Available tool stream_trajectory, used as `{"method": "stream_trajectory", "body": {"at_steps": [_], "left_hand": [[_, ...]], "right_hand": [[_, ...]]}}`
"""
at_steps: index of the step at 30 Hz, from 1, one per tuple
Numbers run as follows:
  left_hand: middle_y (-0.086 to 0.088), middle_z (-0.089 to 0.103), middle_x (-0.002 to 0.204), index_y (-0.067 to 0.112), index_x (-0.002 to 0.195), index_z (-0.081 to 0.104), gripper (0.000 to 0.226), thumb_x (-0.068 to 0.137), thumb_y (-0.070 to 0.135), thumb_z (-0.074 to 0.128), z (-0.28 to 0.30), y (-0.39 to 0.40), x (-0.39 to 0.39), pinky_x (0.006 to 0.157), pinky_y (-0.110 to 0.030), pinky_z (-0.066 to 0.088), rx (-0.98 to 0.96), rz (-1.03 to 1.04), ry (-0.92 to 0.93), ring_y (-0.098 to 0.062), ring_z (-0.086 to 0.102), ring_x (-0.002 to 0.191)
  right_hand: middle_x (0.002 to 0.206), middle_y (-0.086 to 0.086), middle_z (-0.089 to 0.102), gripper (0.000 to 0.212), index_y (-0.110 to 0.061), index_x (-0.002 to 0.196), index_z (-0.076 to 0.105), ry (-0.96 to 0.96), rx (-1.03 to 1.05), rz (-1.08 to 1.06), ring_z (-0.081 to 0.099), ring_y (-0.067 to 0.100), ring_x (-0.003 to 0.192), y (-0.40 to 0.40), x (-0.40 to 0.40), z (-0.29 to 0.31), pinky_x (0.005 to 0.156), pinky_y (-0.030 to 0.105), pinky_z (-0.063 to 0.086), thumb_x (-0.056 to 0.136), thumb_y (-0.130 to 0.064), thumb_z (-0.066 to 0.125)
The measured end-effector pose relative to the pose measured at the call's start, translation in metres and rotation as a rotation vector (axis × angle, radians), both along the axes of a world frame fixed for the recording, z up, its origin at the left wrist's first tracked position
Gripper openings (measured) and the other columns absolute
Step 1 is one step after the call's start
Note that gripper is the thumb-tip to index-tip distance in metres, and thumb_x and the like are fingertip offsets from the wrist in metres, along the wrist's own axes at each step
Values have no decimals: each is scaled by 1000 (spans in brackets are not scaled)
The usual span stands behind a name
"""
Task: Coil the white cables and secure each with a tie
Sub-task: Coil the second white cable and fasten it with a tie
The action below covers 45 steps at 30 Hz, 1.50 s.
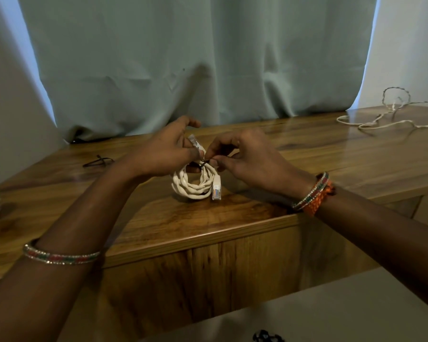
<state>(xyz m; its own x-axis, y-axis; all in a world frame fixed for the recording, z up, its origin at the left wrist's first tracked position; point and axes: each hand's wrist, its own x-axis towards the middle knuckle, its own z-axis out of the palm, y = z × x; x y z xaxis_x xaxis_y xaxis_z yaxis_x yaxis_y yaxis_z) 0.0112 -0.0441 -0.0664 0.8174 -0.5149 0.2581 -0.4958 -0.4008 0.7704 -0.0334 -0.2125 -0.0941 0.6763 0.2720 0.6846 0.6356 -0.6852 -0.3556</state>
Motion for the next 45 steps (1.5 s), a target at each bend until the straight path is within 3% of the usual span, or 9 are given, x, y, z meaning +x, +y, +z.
{"method": "stream_trajectory", "body": {"at_steps": [3,5,10,14,17,27,33,39,45], "left_hand": [[-20,66,82,18,132,35,53,88,-3,56,0,-1,-5,88,-64,47,-31,-39,32,-44,64,95],[-19,66,82,15,133,34,54,88,-4,55,2,-1,-8,84,-53,54,-59,-67,51,-41,66,91],[-14,64,76,13,131,36,53,87,-8,54,1,-4,-15,64,-28,59,-114,-132,96,-16,68,66],[-18,65,98,15,128,37,49,87,-6,55,2,-5,-14,73,-32,58,-109,-118,49,-21,68,81],[-17,65,104,13,121,42,41,87,-4,56,4,-4,-13,79,-31,56,-119,-97,-11,-21,66,87],[-10,64,88,4,105,44,26,86,-11,53,2,-8,-16,55,-16,53,-240,-109,18,-7,66,62],[-8,68,82,5,102,45,23,86,-10,53,2,-8,-16,55,-19,56,-296,-113,84,-9,68,62],[-1,72,67,6,98,44,21,87,-10,51,1,-9,-15,55,-22,58,-343,-112,126,-11,69,60],[-3,71,69,9,93,45,22,88,-12,50,-1,-14,-15,51,-23,57,-342,-70,140,-9,68,57]], "right_hand": [[72,-13,64,16,-16,86,66,40,76,18,65,0,69,-1,3,0,63,16,55,80,-2,70],[70,-9,62,20,-17,86,64,155,180,46,61,-1,63,-3,6,1,64,17,55,78,0,71],[75,2,60,22,-7,91,59,619,492,270,62,3,64,-11,16,6,67,19,55,78,8,66],[83,5,66,25,-5,92,57,1005,639,447,66,13,79,-20,23,7,82,26,55,68,-1,65],[81,3,65,19,-7,87,59,1003,631,452,64,10,78,-21,24,7,80,23,54,68,-10,64],[69,0,68,15,-10,76,54,931,790,424,67,10,68,-19,20,7,61,24,57,86,2,56],[80,6,66,16,-9,75,56,890,830,360,66,16,78,-17,18,7,70,29,59,84,5,58],[65,3,67,19,-9,71,54,780,840,277,66,10,59,-11,16,5,47,21,51,82,4,63],[68,4,66,21,-11,69,53,800,797,250,65,16,70,-6,20,0,61,30,58,80,1,67]]}}
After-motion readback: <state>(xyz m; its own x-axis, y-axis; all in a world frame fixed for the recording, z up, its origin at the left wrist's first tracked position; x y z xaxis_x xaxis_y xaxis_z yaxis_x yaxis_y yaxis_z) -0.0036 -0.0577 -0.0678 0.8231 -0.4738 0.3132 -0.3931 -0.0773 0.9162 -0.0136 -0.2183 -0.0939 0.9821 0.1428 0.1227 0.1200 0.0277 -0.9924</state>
